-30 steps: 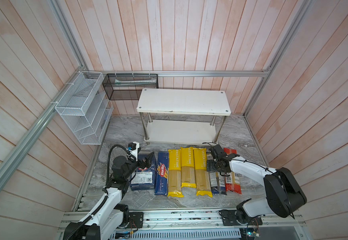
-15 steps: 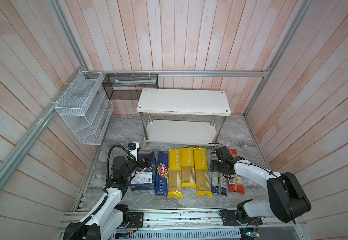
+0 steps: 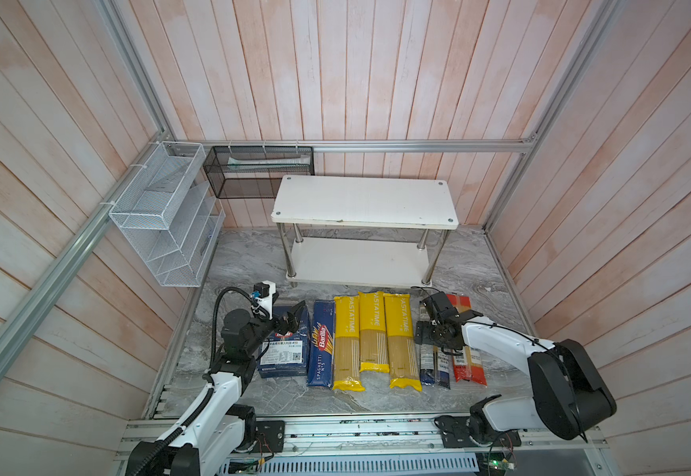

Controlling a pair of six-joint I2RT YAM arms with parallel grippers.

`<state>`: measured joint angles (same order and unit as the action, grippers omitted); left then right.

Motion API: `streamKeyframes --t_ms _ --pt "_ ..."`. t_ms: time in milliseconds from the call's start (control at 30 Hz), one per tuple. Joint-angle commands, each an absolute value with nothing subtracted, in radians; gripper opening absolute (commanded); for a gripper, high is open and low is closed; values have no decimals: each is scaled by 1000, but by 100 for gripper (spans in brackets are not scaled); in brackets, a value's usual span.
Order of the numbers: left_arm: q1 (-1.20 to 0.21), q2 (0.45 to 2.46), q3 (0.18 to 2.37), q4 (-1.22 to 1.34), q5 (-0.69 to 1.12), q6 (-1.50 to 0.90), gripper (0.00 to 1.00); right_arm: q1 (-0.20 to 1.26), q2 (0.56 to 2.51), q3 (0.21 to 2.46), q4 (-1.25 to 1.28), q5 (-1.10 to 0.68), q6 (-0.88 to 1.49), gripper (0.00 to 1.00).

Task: Arrange pasta packages on shelves
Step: Rotate the pasta bag at the middle-right of the table, then pick up the pasta bag from the middle-right of the table.

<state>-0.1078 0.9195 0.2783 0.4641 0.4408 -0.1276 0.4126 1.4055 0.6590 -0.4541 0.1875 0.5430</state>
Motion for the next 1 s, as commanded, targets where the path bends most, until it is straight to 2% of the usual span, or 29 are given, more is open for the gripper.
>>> streamKeyframes --t_ms 0,233,600,733,967 --pt "-101 912 264 488 456 -133 100 421 1432 674 -516 212 567 91" --pt "-100 911 262 489 461 -133 100 455 1465 660 -452 200 584 91" --pt "-97 899 255 494 463 -135 100 469 1492 633 -460 251 603 84" --pt "-98 897 254 493 461 -136 100 471 1465 611 -446 253 614 73" --pt "-96 893 252 494 458 -138 100 471 1440 605 -442 285 627 70"
